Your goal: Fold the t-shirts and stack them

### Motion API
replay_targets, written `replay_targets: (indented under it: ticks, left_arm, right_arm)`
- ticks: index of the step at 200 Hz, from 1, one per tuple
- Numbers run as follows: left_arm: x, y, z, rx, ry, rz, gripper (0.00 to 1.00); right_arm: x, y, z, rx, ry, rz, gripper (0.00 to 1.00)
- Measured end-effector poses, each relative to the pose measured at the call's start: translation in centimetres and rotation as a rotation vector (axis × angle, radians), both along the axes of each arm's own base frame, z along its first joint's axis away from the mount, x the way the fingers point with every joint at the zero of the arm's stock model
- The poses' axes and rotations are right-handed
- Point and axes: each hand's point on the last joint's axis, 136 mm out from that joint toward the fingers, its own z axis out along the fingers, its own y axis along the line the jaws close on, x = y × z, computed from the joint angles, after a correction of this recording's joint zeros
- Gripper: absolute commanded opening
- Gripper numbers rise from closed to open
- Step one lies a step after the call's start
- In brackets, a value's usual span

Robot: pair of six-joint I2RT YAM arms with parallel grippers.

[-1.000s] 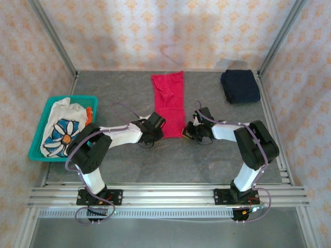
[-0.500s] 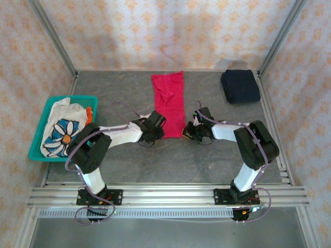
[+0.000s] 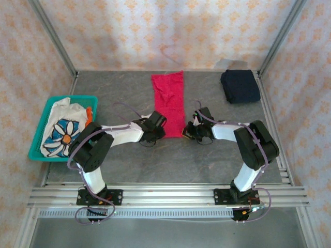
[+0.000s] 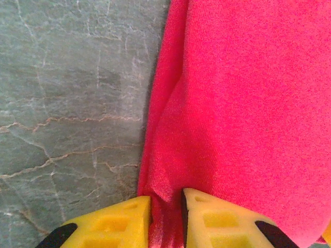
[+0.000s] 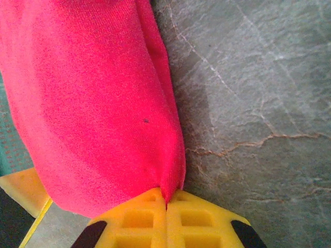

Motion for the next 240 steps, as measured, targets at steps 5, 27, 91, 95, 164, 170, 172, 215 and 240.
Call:
replay_targets:
  ticks: [5,27,91,95,164,170,172,215,240]
  left_arm:
    - [0.0,0.0,0.0,-0.003,0.000,0.003,0.17]
    - [0.3,-0.2,-0.1,-0.016,-0.004,0.016,0.06]
    - [0.3,-0.1,0.3,-0.012,-0.005,0.022,0.00]
    - [0.3,0.0,0.3,-0.009,-0.005,0.022,0.00]
    - [-0.2,1.4,6.2,-0.007,-0.102,0.017,0.00]
    - [-0.4,1.5,6.7,-0.010,-0.108,0.015,0.00]
    - [-0.4,1.5,6.8,-0.010,-0.109,0.015,0.00]
    - [-4.3,2.5,7.2,0.020,-0.079,-0.030,0.00]
    - [-7.1,2.7,7.1,0.030,-0.055,-0.070,0.00]
  right_arm:
    - [0.0,0.0,0.0,0.000,0.000,0.000,0.00]
    - [0.0,0.0,0.0,0.000,0.000,0.000,0.00]
    - [0.1,0.0,0.9,0.004,-0.020,-0.002,0.00]
    - [0.2,-0.1,1.1,0.005,-0.026,-0.004,0.00]
    - [-0.1,-0.3,6.8,0.011,-0.169,0.010,0.00]
    - [-0.5,-0.1,7.0,0.007,-0.174,0.018,0.00]
    - [-0.6,-0.1,7.1,0.005,-0.175,0.021,0.00]
    - [-5.4,0.4,8.4,-0.018,-0.184,0.090,0.00]
    - [-8.7,0.4,8.9,-0.014,-0.169,0.118,0.00]
